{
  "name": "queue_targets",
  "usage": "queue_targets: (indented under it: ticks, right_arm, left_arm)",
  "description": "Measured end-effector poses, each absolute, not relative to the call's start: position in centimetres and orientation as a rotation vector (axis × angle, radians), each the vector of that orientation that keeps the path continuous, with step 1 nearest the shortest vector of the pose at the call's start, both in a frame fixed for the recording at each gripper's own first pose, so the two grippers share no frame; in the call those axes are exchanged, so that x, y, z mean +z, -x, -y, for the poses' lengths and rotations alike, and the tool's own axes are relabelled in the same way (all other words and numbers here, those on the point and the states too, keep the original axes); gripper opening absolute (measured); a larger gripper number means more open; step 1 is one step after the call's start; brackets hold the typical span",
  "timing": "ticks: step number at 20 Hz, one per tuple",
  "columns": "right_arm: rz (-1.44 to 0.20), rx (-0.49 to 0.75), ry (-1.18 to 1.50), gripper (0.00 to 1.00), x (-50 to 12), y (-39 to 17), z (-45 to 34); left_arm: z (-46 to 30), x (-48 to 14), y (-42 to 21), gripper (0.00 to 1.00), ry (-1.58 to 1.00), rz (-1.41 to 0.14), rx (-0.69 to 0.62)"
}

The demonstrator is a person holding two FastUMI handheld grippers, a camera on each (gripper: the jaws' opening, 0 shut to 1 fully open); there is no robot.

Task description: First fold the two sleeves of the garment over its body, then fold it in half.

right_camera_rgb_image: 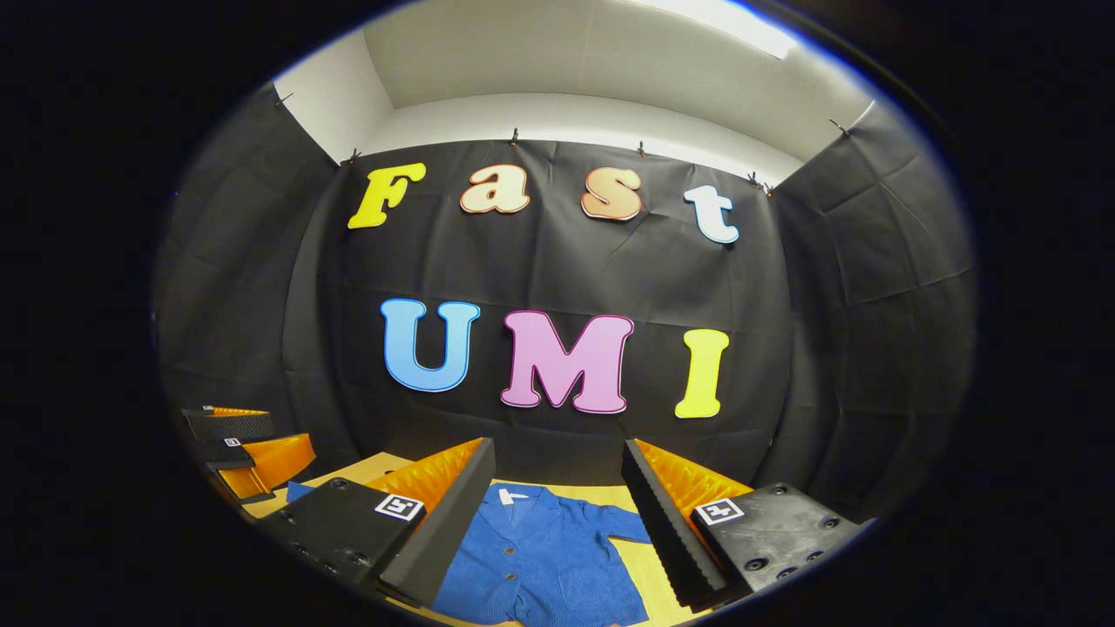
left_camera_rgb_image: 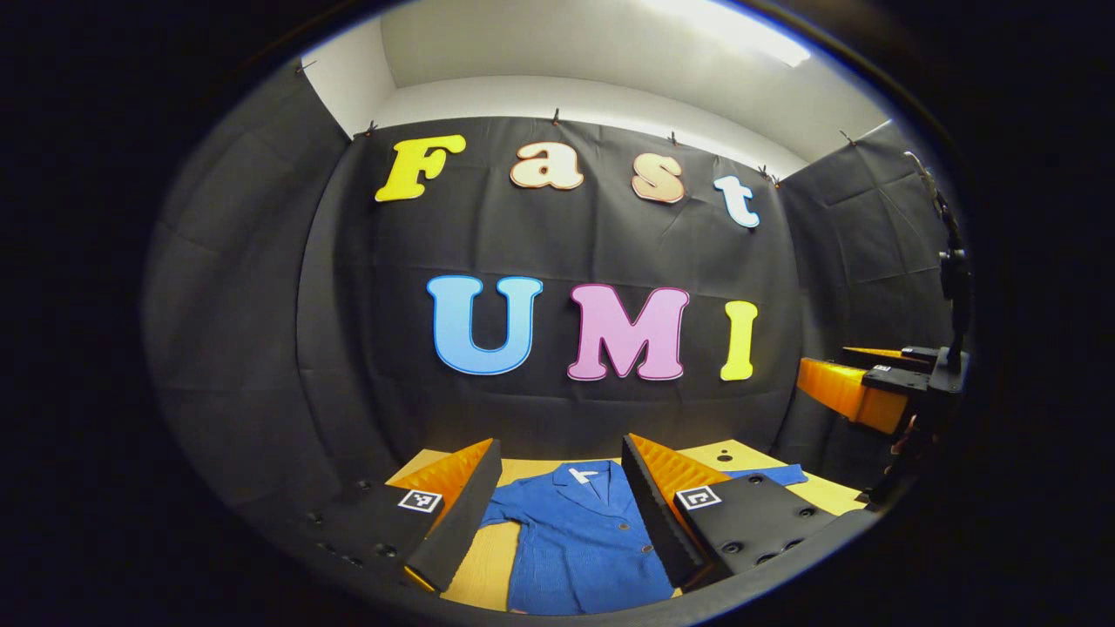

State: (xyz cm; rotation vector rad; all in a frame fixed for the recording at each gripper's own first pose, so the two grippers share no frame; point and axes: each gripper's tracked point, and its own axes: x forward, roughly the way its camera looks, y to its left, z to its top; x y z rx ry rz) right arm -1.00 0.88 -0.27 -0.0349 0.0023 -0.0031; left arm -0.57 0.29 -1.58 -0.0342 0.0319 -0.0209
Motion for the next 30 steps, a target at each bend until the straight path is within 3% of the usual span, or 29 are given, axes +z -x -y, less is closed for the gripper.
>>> queue_targets:
  ticks: [17, 30]
  right_arm:
    - [0.008, 0.000, 0.099, 0.96, 2.0, 4.5, -5.4]
    - [-0.158, 0.021, 0.032, 0.97, -7.6, -6.4, 0.5]
  left_arm:
    - [-6.3, -1.7, 5.5, 0.80, 0.108, 0.018, 0.020]
    - [-0.9, -2.6, -1.1, 0.80, 0.058, -0.026, 0.078]
